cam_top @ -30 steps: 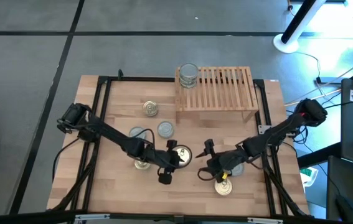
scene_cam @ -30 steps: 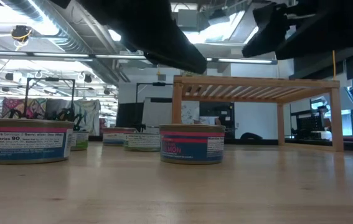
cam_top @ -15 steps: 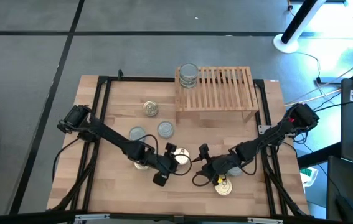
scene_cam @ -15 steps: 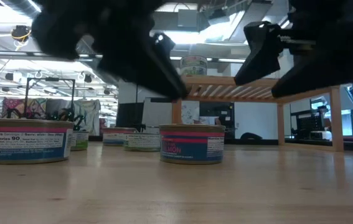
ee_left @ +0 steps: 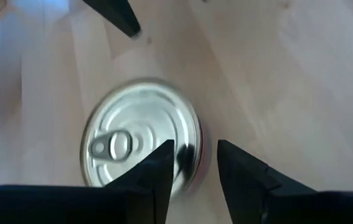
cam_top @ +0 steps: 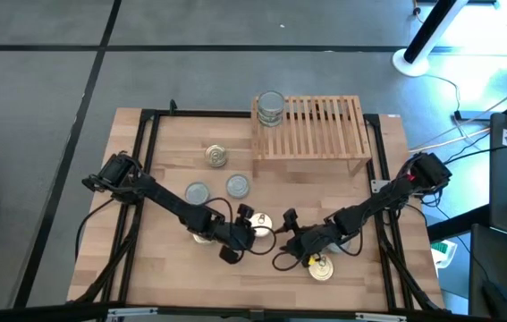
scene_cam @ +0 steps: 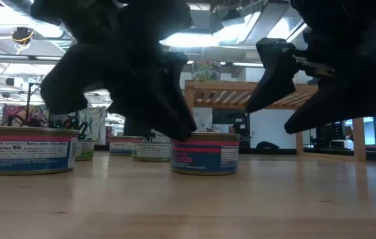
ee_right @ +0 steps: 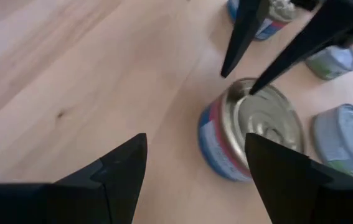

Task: Stack canned seafood by type on shelf
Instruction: Put the blue pink tuna can on the shelf

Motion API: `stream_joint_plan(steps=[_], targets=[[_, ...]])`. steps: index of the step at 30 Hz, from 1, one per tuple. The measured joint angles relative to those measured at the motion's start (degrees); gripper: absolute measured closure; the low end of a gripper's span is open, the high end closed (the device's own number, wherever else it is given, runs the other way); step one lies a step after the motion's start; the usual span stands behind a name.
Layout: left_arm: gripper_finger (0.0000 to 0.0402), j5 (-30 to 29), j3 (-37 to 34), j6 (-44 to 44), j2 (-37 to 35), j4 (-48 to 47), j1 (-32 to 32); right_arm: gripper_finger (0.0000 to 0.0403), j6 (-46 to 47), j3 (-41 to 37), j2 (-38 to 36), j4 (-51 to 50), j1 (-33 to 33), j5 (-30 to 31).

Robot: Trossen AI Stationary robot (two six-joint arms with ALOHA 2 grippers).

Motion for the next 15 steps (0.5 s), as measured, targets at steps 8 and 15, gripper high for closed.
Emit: stream_joint_plan(steps=[8, 15], targets=[[0.0317, -1.75, -0.02, 2.02, 0.44, -1.65, 0.01, 0.0133, -2.15, 0.02, 0.20, 2.42, 0.00, 1.83], [0.0360, -2.06, -0.02, 4.73, 0.61, -1.36, -0.02, 0.0133, -4.55, 0.04, 0.20, 2.77, -0.13, 3.44]])
